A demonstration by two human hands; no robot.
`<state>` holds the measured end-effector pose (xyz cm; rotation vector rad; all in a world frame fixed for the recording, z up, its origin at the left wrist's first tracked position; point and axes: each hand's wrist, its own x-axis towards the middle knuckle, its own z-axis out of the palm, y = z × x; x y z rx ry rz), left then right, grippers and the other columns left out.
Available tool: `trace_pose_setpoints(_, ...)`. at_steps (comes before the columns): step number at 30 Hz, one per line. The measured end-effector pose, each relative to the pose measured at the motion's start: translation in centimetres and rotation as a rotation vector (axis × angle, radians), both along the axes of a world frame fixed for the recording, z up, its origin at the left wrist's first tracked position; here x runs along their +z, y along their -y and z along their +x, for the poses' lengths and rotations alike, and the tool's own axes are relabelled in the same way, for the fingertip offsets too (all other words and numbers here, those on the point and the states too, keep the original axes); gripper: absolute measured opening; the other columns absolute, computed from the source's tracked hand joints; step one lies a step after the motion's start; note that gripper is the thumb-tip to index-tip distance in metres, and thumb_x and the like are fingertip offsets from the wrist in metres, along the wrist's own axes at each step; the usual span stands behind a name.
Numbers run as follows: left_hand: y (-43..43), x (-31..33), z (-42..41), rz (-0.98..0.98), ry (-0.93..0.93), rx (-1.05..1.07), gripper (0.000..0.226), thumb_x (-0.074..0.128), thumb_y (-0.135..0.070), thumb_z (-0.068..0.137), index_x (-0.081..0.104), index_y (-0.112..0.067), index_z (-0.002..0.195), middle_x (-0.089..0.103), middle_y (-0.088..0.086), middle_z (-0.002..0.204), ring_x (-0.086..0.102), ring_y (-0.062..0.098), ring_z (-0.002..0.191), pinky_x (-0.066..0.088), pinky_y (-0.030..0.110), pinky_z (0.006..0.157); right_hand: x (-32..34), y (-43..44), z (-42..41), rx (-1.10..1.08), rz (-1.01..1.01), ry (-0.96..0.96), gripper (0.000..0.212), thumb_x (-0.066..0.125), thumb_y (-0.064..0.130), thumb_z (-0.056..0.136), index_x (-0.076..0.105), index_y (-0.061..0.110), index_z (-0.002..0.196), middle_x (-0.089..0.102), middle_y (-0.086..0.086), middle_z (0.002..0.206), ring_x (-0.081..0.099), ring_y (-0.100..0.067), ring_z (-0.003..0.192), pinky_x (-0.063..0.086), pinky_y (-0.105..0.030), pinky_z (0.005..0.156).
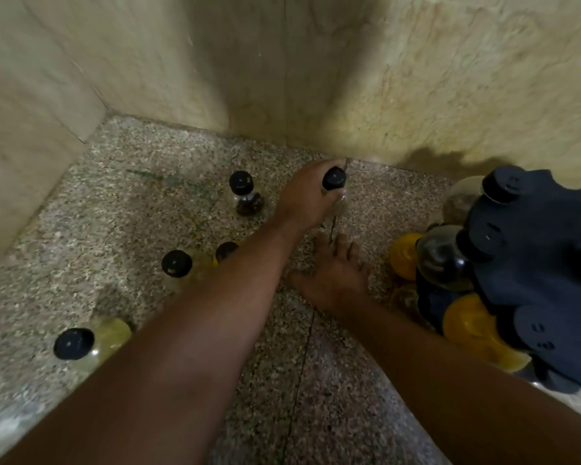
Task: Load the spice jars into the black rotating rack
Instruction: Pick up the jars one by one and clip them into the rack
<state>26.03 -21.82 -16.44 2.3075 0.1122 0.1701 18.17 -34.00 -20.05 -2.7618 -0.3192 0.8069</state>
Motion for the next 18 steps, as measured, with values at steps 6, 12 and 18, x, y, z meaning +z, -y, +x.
trace_pose_setpoints(6, 0.8, 2.8, -3.9, 0.016, 0.057, 0.128, 0.048, 0.078, -0.033, 0.085, 0.063, -0.020, 0.129, 0.064, 0.006, 0.126, 0.060, 0.022, 0.115, 0.049, 0.033, 0.098, 2.7, 1.0, -3.3, 0.020, 0.136, -0.067, 0.095, 0.041, 0.072, 0.090, -0.001, 0.027, 0.161, -0.006, -0.014, 0.169, -0.004, -0.037, 0.155, 0.011, -0.060, 0.120)
trace_pose_setpoints(12, 3.2, 4.7, -9.2, 0.045, 0.080, 0.238, 0.056, 0.079, -0.036, 0.084, 0.059, -0.022, 0.134, 0.062, 0.004, 0.129, 0.060, 0.020, 0.117, 0.048, 0.030, 0.097, 3.9, 3.9, -6.6, 0.063, 0.243, -0.109, 0.094, 0.044, 0.070, 0.088, 0.003, 0.026, 0.161, 0.005, -0.011, 0.170, 0.007, -0.035, 0.155, 0.026, -0.056, 0.119)
trace_pose_setpoints(18, 6.9, 5.9, -15.8, 0.109, 0.048, 0.339, 0.048, 0.080, -0.039, 0.081, 0.065, -0.022, 0.123, 0.067, 0.003, 0.120, 0.063, 0.021, 0.109, 0.050, 0.033, 0.091, 7.0, 8.7, -11.0, -0.004, 0.445, 0.133, 0.052, 0.056, 0.049, 0.093, 0.053, 0.024, 0.139, 0.064, -0.005, 0.130, 0.061, -0.029, 0.116, 0.053, -0.040, 0.091)
